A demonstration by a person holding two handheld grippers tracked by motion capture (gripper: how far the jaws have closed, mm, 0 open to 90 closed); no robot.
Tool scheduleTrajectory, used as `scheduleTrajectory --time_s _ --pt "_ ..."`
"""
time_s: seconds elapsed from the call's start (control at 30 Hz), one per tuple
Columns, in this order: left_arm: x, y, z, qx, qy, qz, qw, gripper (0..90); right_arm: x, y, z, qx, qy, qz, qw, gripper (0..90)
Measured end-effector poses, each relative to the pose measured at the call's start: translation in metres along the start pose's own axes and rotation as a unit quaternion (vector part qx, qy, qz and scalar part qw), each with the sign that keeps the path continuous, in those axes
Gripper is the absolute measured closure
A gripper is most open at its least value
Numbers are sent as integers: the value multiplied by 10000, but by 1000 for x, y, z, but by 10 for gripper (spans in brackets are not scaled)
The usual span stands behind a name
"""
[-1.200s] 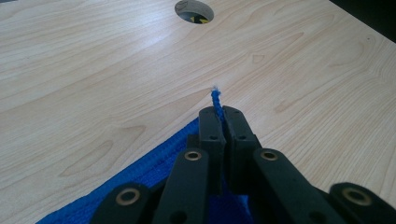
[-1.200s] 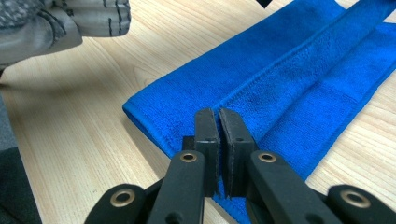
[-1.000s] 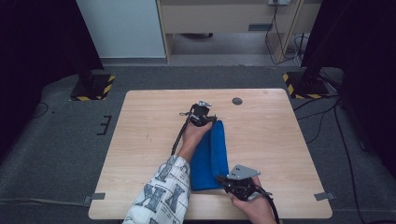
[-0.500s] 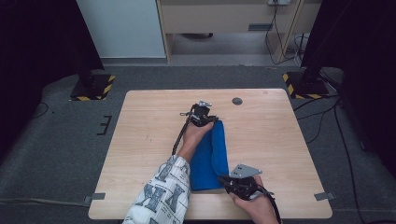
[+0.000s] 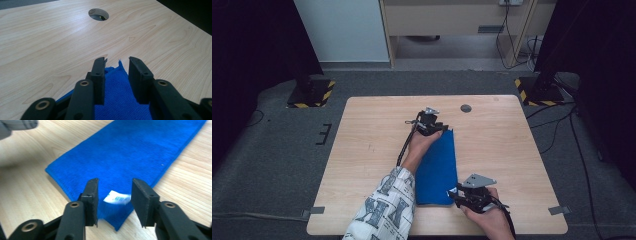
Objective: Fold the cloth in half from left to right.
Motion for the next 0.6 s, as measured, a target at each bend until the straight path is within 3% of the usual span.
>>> scheduleTrajectory --time_s 0.1,0.6 --pt "-1 1 2 2 9 -57 10000 602 1 3 0 109 -25 -38 9999 463" --pt "-6 7 16 -19 -5 -345 9994 468 -1 10 -2 270 69 -140 9995 292"
Point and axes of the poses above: each handheld gripper's, and its own axes: z roughly backward along the jaws, x roughly out of its underside, y roughly to its right, the point moved 3 cm from there along -z, roughly forward along the jaws
